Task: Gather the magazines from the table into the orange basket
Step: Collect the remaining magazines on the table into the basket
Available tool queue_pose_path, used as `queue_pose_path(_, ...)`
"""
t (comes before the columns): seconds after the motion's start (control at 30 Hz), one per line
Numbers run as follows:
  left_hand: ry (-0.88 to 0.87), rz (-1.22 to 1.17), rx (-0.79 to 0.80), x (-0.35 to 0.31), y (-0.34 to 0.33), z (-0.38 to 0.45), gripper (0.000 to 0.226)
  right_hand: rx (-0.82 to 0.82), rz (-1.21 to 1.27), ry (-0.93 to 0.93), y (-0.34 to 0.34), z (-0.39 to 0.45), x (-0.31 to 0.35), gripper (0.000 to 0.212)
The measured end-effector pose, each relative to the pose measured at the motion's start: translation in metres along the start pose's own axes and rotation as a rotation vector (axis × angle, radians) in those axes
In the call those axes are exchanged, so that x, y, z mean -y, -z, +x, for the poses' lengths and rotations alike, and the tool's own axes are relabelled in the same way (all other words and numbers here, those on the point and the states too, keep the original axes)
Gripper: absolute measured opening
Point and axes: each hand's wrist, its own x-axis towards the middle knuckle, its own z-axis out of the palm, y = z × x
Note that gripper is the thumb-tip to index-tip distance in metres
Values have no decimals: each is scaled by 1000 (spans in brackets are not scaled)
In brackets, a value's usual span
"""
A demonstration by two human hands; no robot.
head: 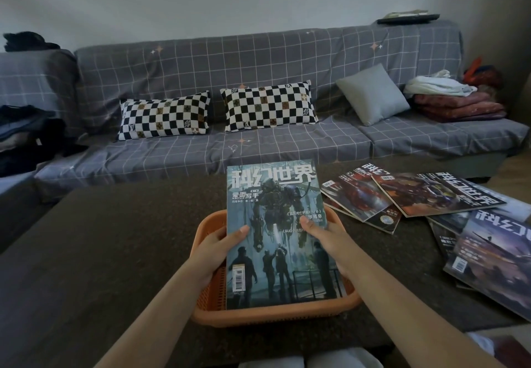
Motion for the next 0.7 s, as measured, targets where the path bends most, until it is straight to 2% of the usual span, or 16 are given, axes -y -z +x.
queue_pose_path(0.07,-19,-16,-21,1,-1,-2,65,-13,23,61,-2,-3,-1,3)
queue_pose_path(0.27,-159,-94,-52,3,-5,-13,58,-34,85,168,-2,-11,-2,16)
queue_pose_path(0.37,-239,-111,-68,-2,-2,-19,80,4,101,245,-2,-14,2,39)
queue_pose_path(0.43,-306,-82,-61,-11,2,-18,91,38,139,279,1,-12,9,45)
queue_pose_path(0.53,-382,-30,-63,-25,10,-12,96,77,154,341,5,-3,17,46)
queue_pose_path(0.7,-430,57,-83,-35,20,5,98,103,67,399,8,17,23,65)
